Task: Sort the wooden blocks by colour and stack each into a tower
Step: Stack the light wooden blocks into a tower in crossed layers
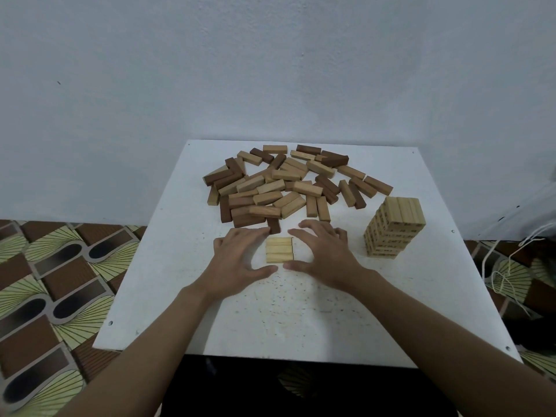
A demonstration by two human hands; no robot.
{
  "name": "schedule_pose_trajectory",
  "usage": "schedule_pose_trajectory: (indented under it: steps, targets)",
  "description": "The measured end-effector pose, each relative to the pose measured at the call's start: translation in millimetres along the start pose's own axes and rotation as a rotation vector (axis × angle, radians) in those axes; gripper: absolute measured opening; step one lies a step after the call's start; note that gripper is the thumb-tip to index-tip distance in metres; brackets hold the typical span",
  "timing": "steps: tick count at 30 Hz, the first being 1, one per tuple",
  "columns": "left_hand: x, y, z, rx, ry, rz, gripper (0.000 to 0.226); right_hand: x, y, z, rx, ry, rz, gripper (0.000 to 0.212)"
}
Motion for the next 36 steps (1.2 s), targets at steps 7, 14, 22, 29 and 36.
schedule_pose_trajectory:
  steps: [7, 14, 22, 29, 36]
  targets:
    - [-1, 2, 0, -0.001, 0.081, 0.041, 0.072, -4, -4, 1, 0.009, 0.02, -0.003, 0.072]
    - [1, 2, -1, -0.019, 0.095, 0.025, 0.065, -4, -5, 2, 0.019, 0.038, -0.008, 0.068]
    - [1, -1, 1, 0.006, 0.122, 0.017, 0.062, -4, -6, 3, 0.007, 0.051, 0.002, 0.068]
    - [1, -1, 1, 0.016, 0.103, 0.029, 0.064, -9, -6, 3, 0.008, 0.031, 0.043, 0.068]
    - [-8, -5, -15, 0.081, -0.076, 0.056, 0.067, -15, -10, 2, 0.023, -0.005, 0.096, 0.069]
Point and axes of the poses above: each hand's wrist, its own z-axis away from the middle knuckle, its own x-axis out of the palm, y = z × x, the point moved 7 cm from there along -z, towards the middle knuckle, and after that the axes turned 14 degrees about x, right-handed, at the moved point
